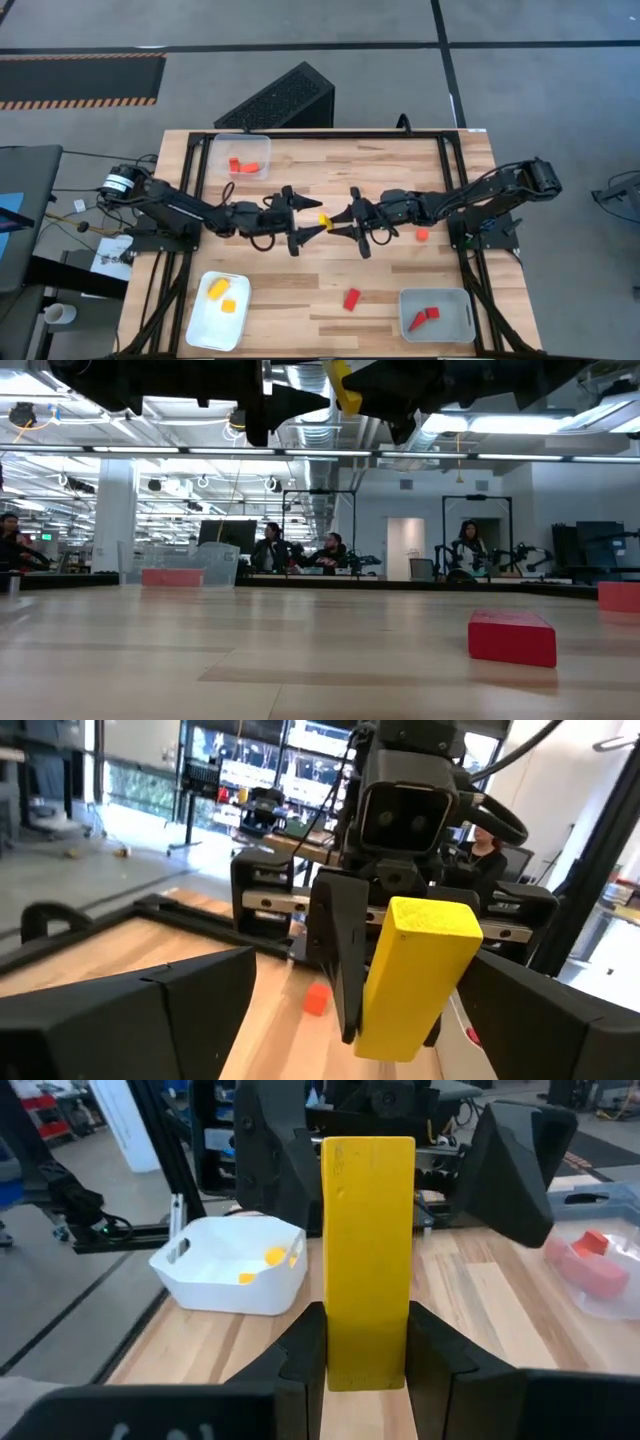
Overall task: Sort & place blocks by color
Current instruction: Put the yellow block into the white bin
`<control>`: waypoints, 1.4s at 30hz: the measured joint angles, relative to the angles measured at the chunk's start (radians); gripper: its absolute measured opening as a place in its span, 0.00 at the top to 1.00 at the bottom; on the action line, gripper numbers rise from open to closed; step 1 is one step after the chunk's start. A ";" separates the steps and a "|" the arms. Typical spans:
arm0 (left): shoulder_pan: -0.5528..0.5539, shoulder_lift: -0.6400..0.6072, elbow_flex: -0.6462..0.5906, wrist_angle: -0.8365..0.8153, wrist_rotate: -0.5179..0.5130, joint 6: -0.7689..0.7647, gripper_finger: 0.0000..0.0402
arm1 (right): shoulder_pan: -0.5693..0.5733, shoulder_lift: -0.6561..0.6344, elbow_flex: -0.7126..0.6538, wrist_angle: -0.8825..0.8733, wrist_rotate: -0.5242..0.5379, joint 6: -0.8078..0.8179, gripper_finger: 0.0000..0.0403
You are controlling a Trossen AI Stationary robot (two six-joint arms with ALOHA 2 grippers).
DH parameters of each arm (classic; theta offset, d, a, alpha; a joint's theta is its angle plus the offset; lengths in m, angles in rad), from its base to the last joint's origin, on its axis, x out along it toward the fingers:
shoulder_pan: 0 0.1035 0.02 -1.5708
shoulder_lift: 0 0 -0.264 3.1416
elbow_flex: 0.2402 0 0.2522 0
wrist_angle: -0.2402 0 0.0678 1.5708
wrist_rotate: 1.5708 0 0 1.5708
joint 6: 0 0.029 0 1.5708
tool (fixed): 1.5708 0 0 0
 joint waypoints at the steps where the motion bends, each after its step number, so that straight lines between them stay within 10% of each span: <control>1: -0.005 0.000 0.000 0.004 -0.004 0.018 0.20 | 0.000 0.000 0.000 0.002 -0.003 0.000 0.73; 9: -0.042 0.000 0.000 0.002 -0.078 0.087 0.17 | 0.001 0.000 0.000 0.006 -0.018 -0.001 0.73; 23: -0.056 0.000 0.001 0.172 0.120 0.033 0.15 | 0.048 0.000 0.000 0.139 -0.051 -0.049 0.73; 42: -0.074 0.000 0.001 0.122 -0.157 0.153 0.16 | 0.034 0.000 0.040 0.089 0.126 -0.050 0.73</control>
